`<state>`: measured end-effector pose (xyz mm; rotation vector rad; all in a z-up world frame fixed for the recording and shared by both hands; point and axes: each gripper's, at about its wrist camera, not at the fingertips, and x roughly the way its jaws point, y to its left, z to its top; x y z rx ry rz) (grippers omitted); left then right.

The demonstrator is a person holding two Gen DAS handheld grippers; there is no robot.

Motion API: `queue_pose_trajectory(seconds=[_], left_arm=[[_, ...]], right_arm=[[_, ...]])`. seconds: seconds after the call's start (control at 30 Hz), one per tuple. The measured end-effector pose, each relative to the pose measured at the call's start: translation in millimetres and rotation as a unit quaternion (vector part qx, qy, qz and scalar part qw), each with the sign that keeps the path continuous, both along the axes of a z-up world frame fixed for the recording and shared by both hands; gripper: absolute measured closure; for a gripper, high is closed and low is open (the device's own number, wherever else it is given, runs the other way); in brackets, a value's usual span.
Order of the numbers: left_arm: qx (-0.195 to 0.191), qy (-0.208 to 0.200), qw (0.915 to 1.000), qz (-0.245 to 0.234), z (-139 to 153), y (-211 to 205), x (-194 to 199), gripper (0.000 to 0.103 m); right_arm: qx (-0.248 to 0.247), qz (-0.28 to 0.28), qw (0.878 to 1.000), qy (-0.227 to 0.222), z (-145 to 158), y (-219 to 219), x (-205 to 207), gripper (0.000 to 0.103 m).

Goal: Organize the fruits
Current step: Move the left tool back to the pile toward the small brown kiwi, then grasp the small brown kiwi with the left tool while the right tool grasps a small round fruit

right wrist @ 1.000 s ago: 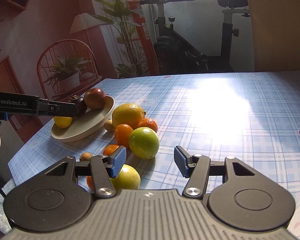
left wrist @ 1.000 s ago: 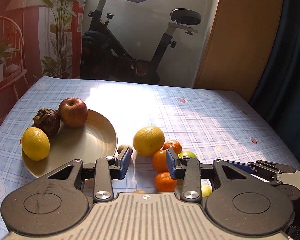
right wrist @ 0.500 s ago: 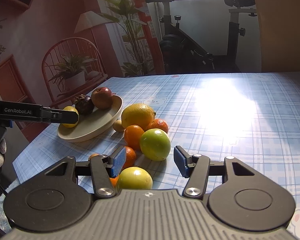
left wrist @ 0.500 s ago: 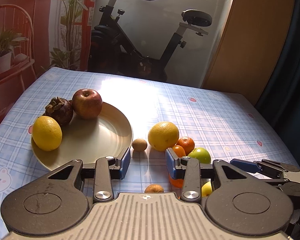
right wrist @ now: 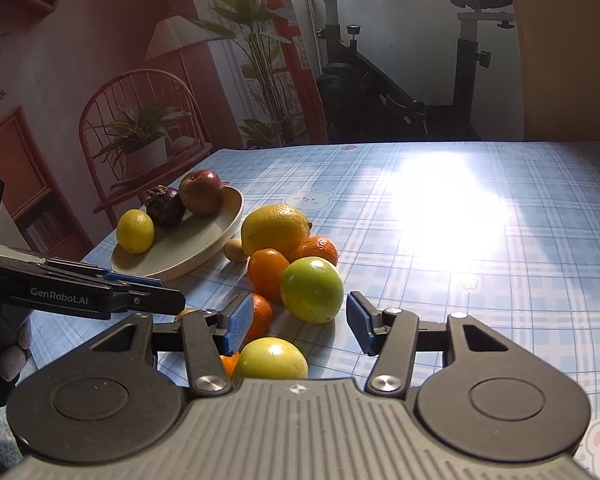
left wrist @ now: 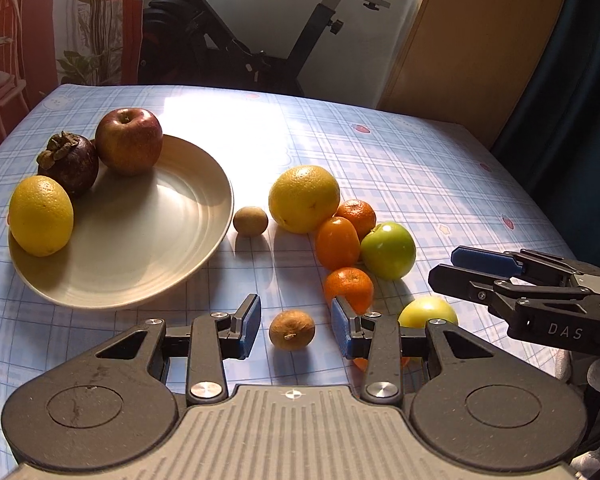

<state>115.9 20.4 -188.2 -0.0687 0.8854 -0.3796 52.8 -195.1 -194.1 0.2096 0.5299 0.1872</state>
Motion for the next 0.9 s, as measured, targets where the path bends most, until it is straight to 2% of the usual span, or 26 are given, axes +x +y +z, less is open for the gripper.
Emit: queue_pose_trajectory(seconds=[0.2,0.33,0.37,0.4,0.57,0.73,0.9], left_arm=[[0.009,0.018,0.9998,-0.002,-13.0,-2.7,5.2,0.061],[0.023,0.023,0.9995,-0.003,-18.6,-4.9,9.1,0.065],[0.024,0.023,0.9994,-0.005,-19.7,-5.3,9.0,0.066],[0.025,0.021,0.9994,-0.008,-20.6,-5.6,8.3,0.072],[0.043,0.004,0.999,-0.01,-19.3,-5.6,5.2,0.073],[0.021,-0.024,0.9992,0.023,-1.7,11.1,3.7,0.073],[-0.017,-0.046,0.9969,0.061,19.4,38.6,7.9,0.073]], right_arm=[[0.003,0.001,1.0,0.002,-1.2,-0.8,1.3,0.048],[0.003,0.0,1.0,0.003,-1.7,-1.1,2.0,0.048],[0.003,0.0,1.0,0.003,-1.7,-1.5,2.2,0.048],[0.004,-0.001,1.0,0.004,-1.6,-1.6,2.4,0.048],[0.001,0.002,1.0,0.006,-1.7,0.1,4.5,0.049],[-0.024,0.021,0.999,0.004,5.4,3.7,15.0,0.049],[-0.1,0.09,0.991,-0.009,26.1,24.2,46.6,0.049]])
